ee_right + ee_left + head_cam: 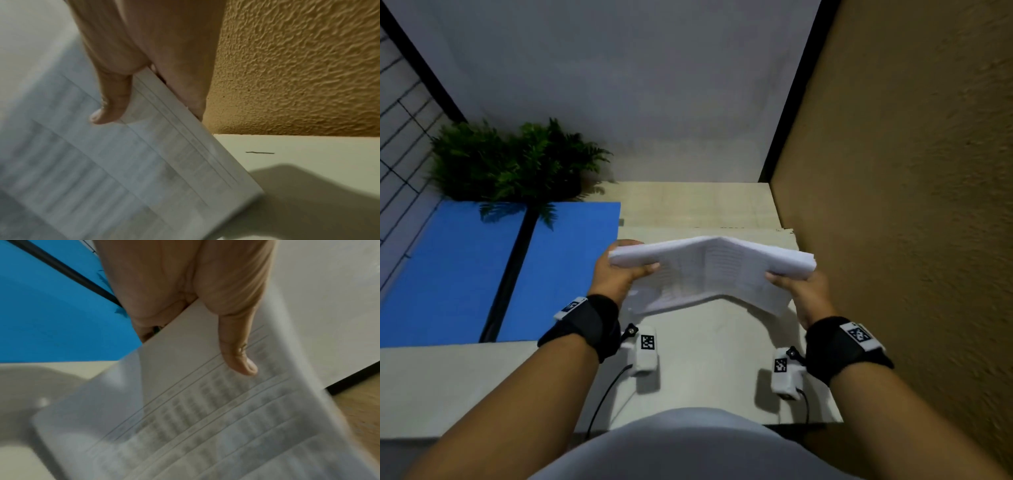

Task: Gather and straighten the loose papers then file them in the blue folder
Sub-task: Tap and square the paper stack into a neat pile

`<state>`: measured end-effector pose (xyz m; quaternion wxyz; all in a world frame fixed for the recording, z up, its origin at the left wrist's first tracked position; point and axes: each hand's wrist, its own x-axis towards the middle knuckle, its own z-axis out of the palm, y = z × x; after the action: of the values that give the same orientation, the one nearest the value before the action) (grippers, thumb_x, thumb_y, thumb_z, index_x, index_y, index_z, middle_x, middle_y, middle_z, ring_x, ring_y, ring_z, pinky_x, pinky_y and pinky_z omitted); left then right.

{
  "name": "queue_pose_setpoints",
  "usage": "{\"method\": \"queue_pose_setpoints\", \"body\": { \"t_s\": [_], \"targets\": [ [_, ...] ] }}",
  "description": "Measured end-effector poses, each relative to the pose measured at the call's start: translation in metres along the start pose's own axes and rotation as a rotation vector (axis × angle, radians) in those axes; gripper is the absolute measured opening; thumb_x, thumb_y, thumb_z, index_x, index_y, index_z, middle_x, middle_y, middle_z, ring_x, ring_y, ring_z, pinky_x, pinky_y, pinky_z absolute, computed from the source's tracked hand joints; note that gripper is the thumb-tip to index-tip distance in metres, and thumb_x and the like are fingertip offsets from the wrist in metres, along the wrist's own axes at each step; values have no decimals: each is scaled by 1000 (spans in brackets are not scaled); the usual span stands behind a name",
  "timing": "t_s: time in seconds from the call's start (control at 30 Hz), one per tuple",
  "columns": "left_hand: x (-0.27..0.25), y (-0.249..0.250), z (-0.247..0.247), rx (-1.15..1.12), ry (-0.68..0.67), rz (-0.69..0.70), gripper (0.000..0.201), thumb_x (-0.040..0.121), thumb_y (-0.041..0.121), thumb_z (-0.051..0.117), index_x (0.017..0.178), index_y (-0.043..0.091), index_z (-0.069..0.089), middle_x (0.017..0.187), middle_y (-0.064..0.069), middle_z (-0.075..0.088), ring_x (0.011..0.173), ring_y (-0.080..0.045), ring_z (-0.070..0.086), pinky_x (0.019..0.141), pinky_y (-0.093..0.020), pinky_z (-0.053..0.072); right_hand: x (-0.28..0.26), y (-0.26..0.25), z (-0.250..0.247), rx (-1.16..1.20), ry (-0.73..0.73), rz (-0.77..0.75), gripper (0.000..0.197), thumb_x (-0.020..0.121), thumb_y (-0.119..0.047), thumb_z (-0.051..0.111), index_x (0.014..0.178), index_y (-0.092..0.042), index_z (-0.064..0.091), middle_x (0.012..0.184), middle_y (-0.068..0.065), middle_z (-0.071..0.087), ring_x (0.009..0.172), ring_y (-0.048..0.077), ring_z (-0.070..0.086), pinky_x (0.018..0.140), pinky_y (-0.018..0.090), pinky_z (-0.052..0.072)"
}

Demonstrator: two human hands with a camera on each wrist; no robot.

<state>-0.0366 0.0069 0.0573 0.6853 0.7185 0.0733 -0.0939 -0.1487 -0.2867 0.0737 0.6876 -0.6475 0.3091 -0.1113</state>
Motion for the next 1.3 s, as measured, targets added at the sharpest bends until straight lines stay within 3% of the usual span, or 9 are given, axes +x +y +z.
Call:
{"method": "queue_pose_setpoints", "body": {
  "t_s": [0.23,0.37,0.53,0.63,0.8,0.9,1.0,1.13,1.3],
  "targets": [
    [-4,0,3,-17,-18,27,30,69,-2,84,83,13,62,82,-2,67,77,-16,62,74,-28,53,1,2,-10,7,31,-84,33,70,12,76,80,-18,68,74,-8,72,74,9,65,64,18,51],
    [-5,-4,1,-38,-41,44,40,65,0,87,89,15,59,86,-2,65,83,-19,61,72,-25,53,0,10,-18,-51,48,-125,50,67,8,81,103,-22,64,101,-1,67,97,18,62,77,24,52],
    [-15,-10,7,-74,5,11,55,61,44,85,108,31,59,108,1,60,94,-15,59,76,-26,50,-15,14,-14,-321,69,-358,63,80,-5,75,122,-47,55,131,-3,47,118,16,50,97,35,50],
    [-19,-6,13,-159,51,-20,29,86,40,68,110,27,59,102,4,59,87,-14,56,65,-20,48,-19,17,-8,-439,57,-355,48,84,-17,74,121,-42,58,130,-3,40,121,20,45,102,47,48],
    [-16,-4,13,-88,85,2,35,81,42,47,107,26,66,117,5,57,103,-12,52,84,-26,42,-23,22,-4,-430,63,-364,49,83,-20,74,125,-38,57,135,0,37,123,19,43,107,43,43],
    [-14,-5,11,-60,94,-6,37,89,50,51,113,25,63,120,5,56,113,-18,52,95,-32,43,-25,23,-3,-435,80,-381,43,85,-20,73,123,-33,58,134,1,38,122,19,44,106,43,44],
    [-21,-6,11,-104,40,-16,60,71,61,71,117,25,57,106,1,59,95,-19,58,77,-28,47,-26,21,-3,-360,90,-350,38,88,-21,70,121,-30,54,130,-1,41,117,17,45,97,34,47],
    [-18,-20,3,-23,-61,-57,91,50,35,93,129,19,52,121,-6,64,111,-20,62,94,-36,52,-27,21,-3,-370,47,-389,50,84,-21,75,128,-28,54,129,-5,42,115,9,45,92,16,41],
    [-14,-26,3,86,37,-130,48,68,-14,77,108,9,64,113,-15,69,111,-33,64,100,-44,50,-25,21,-3,-406,75,-384,70,76,-2,77,134,-30,49,133,-6,41,120,7,43,106,23,39]
  ]
}}
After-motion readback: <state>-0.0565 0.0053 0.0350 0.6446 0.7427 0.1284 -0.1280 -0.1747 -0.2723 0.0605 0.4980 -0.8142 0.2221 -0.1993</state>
